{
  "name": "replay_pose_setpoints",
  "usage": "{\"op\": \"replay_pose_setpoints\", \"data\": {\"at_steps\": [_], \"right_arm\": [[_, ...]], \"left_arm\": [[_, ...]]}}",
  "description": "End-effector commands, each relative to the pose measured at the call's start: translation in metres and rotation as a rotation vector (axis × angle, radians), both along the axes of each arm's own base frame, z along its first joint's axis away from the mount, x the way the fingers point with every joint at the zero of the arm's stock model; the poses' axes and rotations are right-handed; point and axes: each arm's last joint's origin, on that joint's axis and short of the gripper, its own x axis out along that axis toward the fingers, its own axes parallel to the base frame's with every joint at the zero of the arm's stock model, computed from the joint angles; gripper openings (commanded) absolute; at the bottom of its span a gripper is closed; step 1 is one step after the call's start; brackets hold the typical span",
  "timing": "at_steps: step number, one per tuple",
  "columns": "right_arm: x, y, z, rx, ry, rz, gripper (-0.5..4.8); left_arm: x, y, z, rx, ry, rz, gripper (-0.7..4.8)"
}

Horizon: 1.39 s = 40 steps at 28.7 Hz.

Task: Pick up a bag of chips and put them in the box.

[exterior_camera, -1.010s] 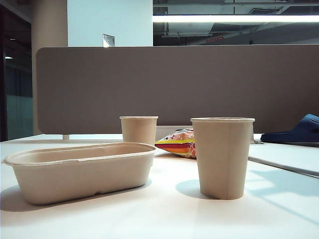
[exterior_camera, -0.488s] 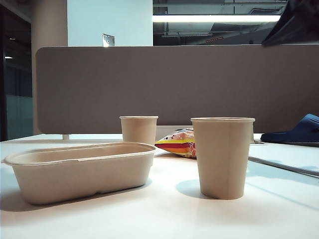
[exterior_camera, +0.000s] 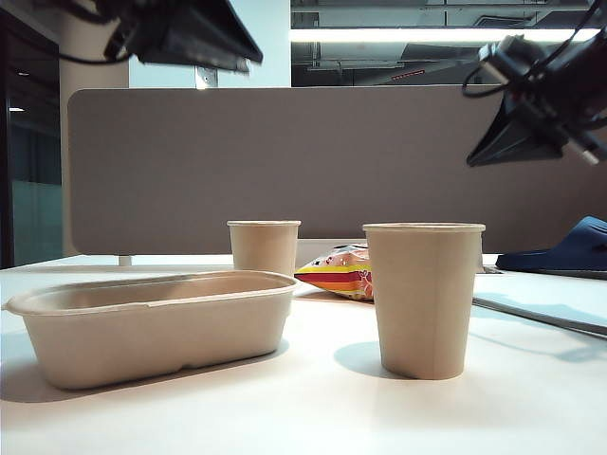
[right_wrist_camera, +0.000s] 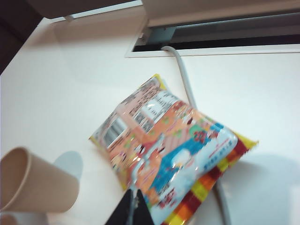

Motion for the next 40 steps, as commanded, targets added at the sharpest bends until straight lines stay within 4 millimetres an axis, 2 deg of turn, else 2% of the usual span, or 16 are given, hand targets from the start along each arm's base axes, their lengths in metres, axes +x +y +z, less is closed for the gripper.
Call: {"op": "replay_pose_setpoints", "data": {"at_steps": [1, 9, 12, 17, 19, 21, 23, 25, 27, 28, 29, 40], "right_arm": [[0.017, 0.002, -0.002, 0.003, 0.0, 0.006, -0.08], [0.047, 0.005, -0.023, 0.034, 0.079, -0.017, -0.03], [0.057, 0.005, -0.033, 0.045, 0.116, -0.026, 0.35], [0.069, 0.006, -0.048, 0.09, 0.192, -0.059, 1.27], [0.072, 0.007, -0.052, 0.106, 0.217, -0.071, 1.92], [0.073, 0.007, -0.055, 0.123, 0.233, -0.082, 2.93], [0.074, 0.006, -0.058, 0.136, 0.25, -0.093, 3.5], [0.074, 0.007, -0.059, 0.139, 0.253, -0.095, 3.83], [0.075, 0.007, -0.059, 0.144, 0.254, -0.096, 3.91], [0.075, 0.007, -0.059, 0.15, 0.252, -0.099, 3.91], [0.075, 0.007, -0.059, 0.152, 0.252, -0.102, 3.91], [0.084, 0.009, -0.08, 0.245, 0.314, -0.108, 4.01]], "left_arm": [[0.004, -0.003, -0.004, 0.041, -0.029, -0.028, 0.89], [0.007, -0.005, -0.01, 0.074, -0.036, -0.041, 0.89], [0.007, -0.005, -0.01, 0.071, -0.036, -0.044, 0.89], [0.009, -0.006, -0.012, 0.067, -0.019, -0.042, 0.89], [0.01, -0.007, -0.014, 0.071, -0.012, -0.043, 0.89], [0.011, -0.007, -0.016, 0.072, -0.004, -0.042, 0.89], [0.012, -0.008, -0.017, 0.075, 0.0, -0.042, 0.89], [0.012, -0.008, -0.018, 0.076, 0.003, -0.043, 0.9], [0.012, -0.008, -0.018, 0.067, 0.008, -0.064, 1.01], [0.012, -0.008, -0.018, 0.048, 0.019, -0.105, 1.4], [0.012, -0.007, -0.017, 0.037, 0.026, -0.12, 1.54], [0.015, -0.009, -0.008, -0.04, -0.036, -0.138, 1.57]]}}
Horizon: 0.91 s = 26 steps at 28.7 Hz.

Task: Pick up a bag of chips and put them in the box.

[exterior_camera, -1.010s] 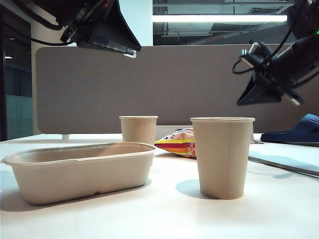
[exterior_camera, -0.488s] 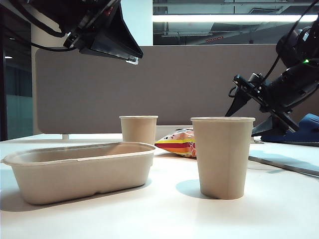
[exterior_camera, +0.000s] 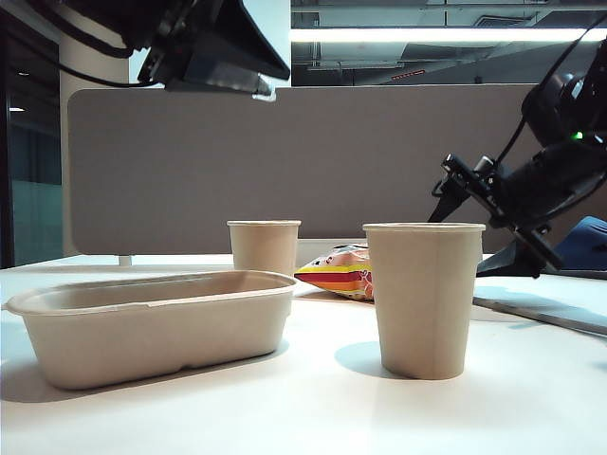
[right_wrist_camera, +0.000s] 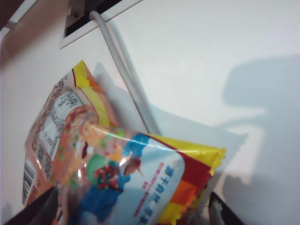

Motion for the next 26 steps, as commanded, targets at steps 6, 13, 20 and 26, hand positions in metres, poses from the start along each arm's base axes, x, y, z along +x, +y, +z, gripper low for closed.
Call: {"op": "replay_pose_setpoints", "data": {"at_steps": [6, 13, 20, 26], "right_arm": [[0.007, 0.002, -0.003, 0.05, -0.047, 0.013, 4.01], [0.009, 0.002, -0.013, 0.053, -0.019, 0.009, 4.02], [0.01, 0.003, -0.017, 0.058, -0.027, 0.016, 4.21], [0.012, 0.004, -0.014, 0.065, -0.051, 0.014, 4.2]], "left_arm": [[0.0, -0.001, 0.003, -0.028, -0.005, 0.0, 1.57], [0.0, 0.0, 0.003, -0.031, 0.001, 0.004, 1.57], [0.0, 0.0, 0.003, -0.031, 0.0, 0.004, 1.57], [0.0, 0.0, 0.003, -0.031, 0.001, 0.004, 1.56]]}}
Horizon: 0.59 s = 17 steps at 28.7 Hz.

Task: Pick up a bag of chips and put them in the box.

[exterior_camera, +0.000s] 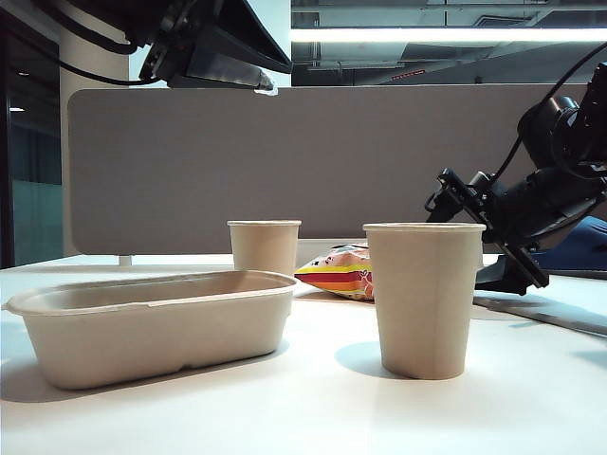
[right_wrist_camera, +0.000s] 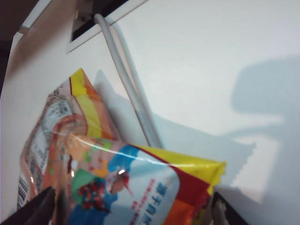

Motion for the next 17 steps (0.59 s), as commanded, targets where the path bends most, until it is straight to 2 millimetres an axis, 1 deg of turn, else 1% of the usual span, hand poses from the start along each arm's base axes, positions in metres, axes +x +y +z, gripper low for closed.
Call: {"op": "replay_pose_setpoints", "data": {"at_steps": [1, 5, 9, 10, 11, 13, 15, 17], "right_arm": [[0.002, 0.001, 0.002, 0.01, -0.026, 0.002, 4.2], [0.003, 0.002, -0.008, 0.02, -0.003, 0.016, 4.2], [0.005, 0.009, -0.011, 0.023, -0.02, 0.031, 4.17], [0.005, 0.01, -0.011, 0.025, -0.021, 0.032, 4.05], [0.005, 0.012, -0.012, 0.022, -0.02, 0.035, 3.56], [0.005, 0.014, -0.013, 0.019, -0.021, 0.038, 2.85], [0.005, 0.014, -0.012, 0.019, -0.03, 0.04, 2.3], [0.005, 0.014, -0.012, 0.016, -0.04, 0.045, 2.2]], "left_arm": [[0.0, 0.0, 0.002, -0.016, -0.003, -0.001, 1.56], [0.0, 0.0, 0.002, -0.017, -0.001, 0.0, 1.56], [0.0, 0.0, 0.002, -0.017, 0.0, 0.0, 1.56], [0.0, 0.0, 0.002, -0.017, -0.001, 0.0, 1.56], [0.0, 0.0, 0.002, -0.017, -0.001, 0.0, 1.56], [0.0, 0.0, 0.002, -0.016, 0.001, 0.0, 1.56], [0.0, 0.0, 0.002, -0.015, 0.001, 0.001, 1.56], [0.0, 0.0, 0.002, -0.015, 0.002, 0.001, 1.56]]}}
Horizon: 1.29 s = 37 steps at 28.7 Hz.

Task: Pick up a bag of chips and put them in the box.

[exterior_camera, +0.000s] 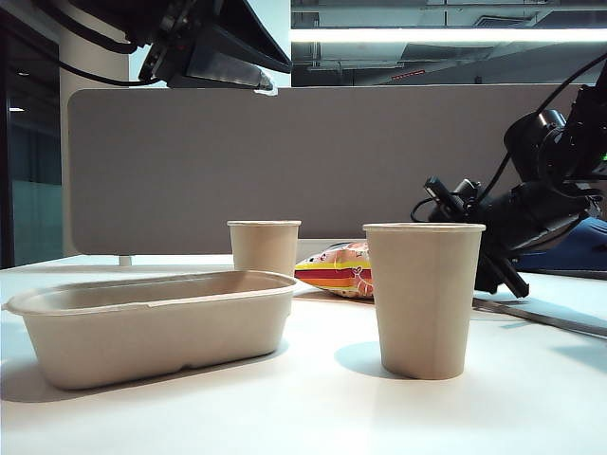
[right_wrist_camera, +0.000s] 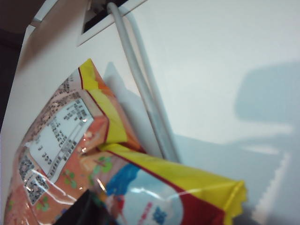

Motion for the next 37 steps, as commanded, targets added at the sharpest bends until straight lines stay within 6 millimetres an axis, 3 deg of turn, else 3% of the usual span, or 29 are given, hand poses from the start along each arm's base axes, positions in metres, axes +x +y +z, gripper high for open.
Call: {"op": "replay_pose_setpoints", "data": {"at_steps": [1, 3, 7, 10, 26, 37], "right_arm": [[0.001, 0.0, 0.002, -0.009, -0.018, 0.006, 1.97], [0.001, 0.0, 0.002, -0.015, -0.036, 0.022, 1.45], [0.002, 0.001, 0.005, -0.001, -0.066, 0.043, 1.33], [0.002, 0.002, 0.006, 0.011, -0.082, 0.059, 0.92], [0.005, -0.005, 0.017, 0.094, -0.173, 0.171, 0.52], [0.002, -0.03, 0.052, 0.21, -0.347, 0.37, 0.49]], "left_arm": [[0.0, 0.0, 0.002, -0.007, -0.012, -0.001, 1.56], [0.0, 0.0, 0.002, -0.007, -0.012, -0.001, 1.56], [0.0, 0.0, 0.002, -0.007, -0.012, -0.001, 1.56], [0.0, 0.0, 0.002, -0.007, -0.012, -0.001, 1.56], [0.001, 0.001, 0.003, 0.003, -0.031, 0.023, 1.56], [-0.002, 0.005, 0.009, -0.003, -0.062, 0.03, 1.57]]}}
